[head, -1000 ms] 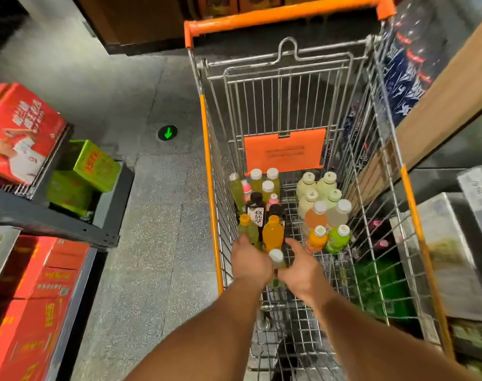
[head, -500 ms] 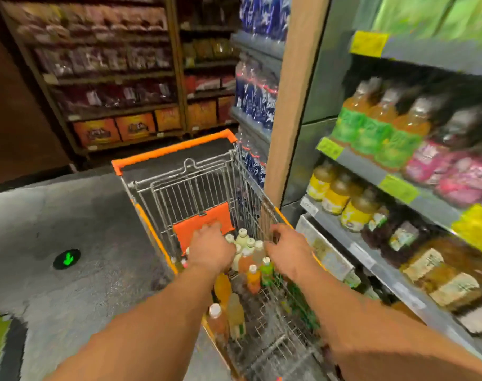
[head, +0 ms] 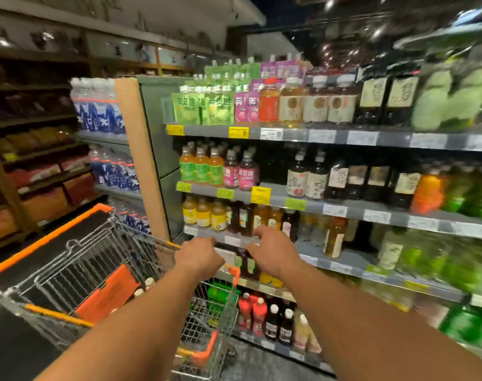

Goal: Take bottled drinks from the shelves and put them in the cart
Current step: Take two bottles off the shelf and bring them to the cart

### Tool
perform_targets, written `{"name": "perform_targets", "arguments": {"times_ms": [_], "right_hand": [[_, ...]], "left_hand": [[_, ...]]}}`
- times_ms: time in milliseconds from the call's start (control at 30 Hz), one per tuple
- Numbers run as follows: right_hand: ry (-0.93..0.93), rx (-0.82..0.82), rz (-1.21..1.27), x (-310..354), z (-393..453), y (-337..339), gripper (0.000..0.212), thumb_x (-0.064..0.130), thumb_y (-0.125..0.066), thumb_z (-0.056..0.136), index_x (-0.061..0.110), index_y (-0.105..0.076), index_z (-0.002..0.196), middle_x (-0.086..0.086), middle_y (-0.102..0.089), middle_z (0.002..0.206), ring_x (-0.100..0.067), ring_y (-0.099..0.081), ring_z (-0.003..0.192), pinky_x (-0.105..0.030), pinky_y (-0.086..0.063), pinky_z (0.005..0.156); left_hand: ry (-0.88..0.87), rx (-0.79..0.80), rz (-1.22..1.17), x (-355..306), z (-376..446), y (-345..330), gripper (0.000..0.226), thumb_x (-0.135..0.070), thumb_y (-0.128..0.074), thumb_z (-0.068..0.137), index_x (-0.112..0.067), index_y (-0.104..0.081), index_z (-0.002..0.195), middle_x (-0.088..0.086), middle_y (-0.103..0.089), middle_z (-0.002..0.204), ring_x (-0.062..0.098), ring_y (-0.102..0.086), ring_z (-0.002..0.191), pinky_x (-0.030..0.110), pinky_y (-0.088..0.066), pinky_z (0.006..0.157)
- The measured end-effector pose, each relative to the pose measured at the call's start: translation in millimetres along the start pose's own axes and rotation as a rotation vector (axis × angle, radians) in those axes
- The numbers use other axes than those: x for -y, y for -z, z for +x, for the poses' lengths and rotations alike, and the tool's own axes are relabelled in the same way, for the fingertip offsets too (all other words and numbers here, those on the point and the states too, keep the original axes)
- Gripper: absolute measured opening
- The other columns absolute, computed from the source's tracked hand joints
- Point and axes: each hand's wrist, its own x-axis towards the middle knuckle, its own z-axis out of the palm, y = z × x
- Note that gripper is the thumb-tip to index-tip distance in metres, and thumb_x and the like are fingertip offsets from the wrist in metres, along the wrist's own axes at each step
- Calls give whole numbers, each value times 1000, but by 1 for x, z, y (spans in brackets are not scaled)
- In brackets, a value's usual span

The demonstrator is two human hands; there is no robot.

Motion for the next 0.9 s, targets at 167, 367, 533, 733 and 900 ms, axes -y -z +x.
{"name": "perform_targets", "arguments": {"times_ms": [167,367,533,733,900], "right_hand": [[-176,-153,-60,-70,-92,93,32,39,-55,89,19,-63,113,-6,-65,111,-30,-61,104,-37,-51,85],[-382,-260,-51,-147,-218,163,39,42,-59,89,19,-62,122,-7,-65,121,-28,-60,109,-31,-46,81],[-515,-275,-117,-197,-317,200,44,45,-56,89,18,-60,123,-6,-67,117,-27,-65,99,-34,-52,79],[-599,-316,-106,-243,-368,235,44,45,-55,91,18,-59,125,-4,-64,123,-23,-63,103,-31,-49,75],[-634,-334,-81,-291,-366,255,52,50,-55,93,17,-54,133,-4,-61,129,-24,-61,109,-32,-47,86]], "left_hand": [[-210,-5,-5,-109,-53,-11,46,-42,-62,86,-28,-58,130,5,-62,131,30,-57,119,41,-50,96],[-435,107,-40,-223,-148,-51,39,-40,-62,88,-31,-60,125,4,-64,124,26,-60,113,34,-51,91],[-621,185,8,-303,-230,-90,48,-39,-58,88,-27,-57,134,6,-60,134,28,-58,118,35,-51,95],[-674,210,28,-364,-268,-111,48,-38,-59,89,-24,-57,135,7,-62,132,29,-60,115,37,-53,93],[-651,229,-54,-408,-257,-128,51,-45,-59,88,-30,-55,137,2,-58,138,27,-56,122,32,-48,94]]}}
